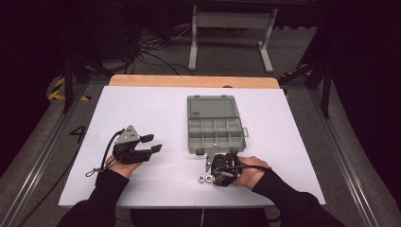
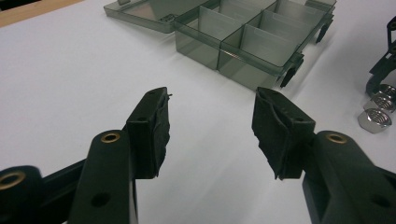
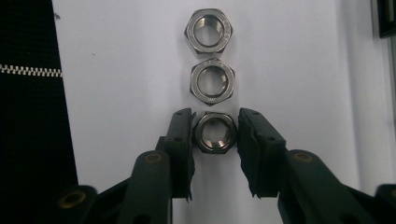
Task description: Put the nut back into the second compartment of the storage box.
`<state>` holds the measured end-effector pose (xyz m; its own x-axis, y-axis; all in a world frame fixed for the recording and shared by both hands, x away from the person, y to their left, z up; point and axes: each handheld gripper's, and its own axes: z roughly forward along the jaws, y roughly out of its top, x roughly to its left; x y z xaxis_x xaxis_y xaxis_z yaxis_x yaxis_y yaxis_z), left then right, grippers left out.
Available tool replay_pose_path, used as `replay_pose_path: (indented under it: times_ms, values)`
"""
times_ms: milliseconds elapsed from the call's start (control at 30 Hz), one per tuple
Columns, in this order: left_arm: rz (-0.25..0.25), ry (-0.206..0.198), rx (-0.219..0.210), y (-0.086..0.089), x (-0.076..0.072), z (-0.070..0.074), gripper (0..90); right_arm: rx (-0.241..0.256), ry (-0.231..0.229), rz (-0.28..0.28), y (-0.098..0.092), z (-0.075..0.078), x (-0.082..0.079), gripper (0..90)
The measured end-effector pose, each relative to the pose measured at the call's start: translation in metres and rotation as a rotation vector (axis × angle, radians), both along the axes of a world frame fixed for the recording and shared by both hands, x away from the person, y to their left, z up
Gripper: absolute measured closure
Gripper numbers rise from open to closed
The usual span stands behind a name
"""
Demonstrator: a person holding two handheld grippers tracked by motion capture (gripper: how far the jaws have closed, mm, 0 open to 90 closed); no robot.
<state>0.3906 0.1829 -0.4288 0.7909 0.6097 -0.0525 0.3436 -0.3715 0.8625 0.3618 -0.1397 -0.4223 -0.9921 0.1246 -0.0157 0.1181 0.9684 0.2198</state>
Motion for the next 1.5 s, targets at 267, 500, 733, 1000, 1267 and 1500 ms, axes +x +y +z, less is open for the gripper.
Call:
replay_pose_path:
  times_ms: [267,500,733,1000,1267,1500]
  values:
    - [-0.001,0.003,-0.001,0.000,0.000,0.000,47.1,-0.011,-0.017,0.008,0.000,0.001,0.000,70.3]
    - [0.005,-0.001,-0.001,0.001,0.000,0.000,47.2,0.001,-0.023,-0.002,-0.002,0.013,0.002,70.3]
    - [0.006,-0.003,-0.002,0.002,-0.001,0.000,47.3,0.015,-0.043,0.006,0.000,0.032,0.006,70.3]
    - [0.009,-0.002,-0.003,0.003,-0.001,0.001,47.3,0.047,-0.064,-0.006,0.003,0.056,0.022,70.2]
    - [0.006,0.000,-0.003,0.003,-0.001,0.001,47.3,0.072,-0.071,-0.022,0.005,0.072,0.037,70.2]
    - [0.007,0.003,-0.005,0.003,-0.001,0.000,47.0,0.090,-0.092,-0.054,0.006,0.085,0.058,70.2]
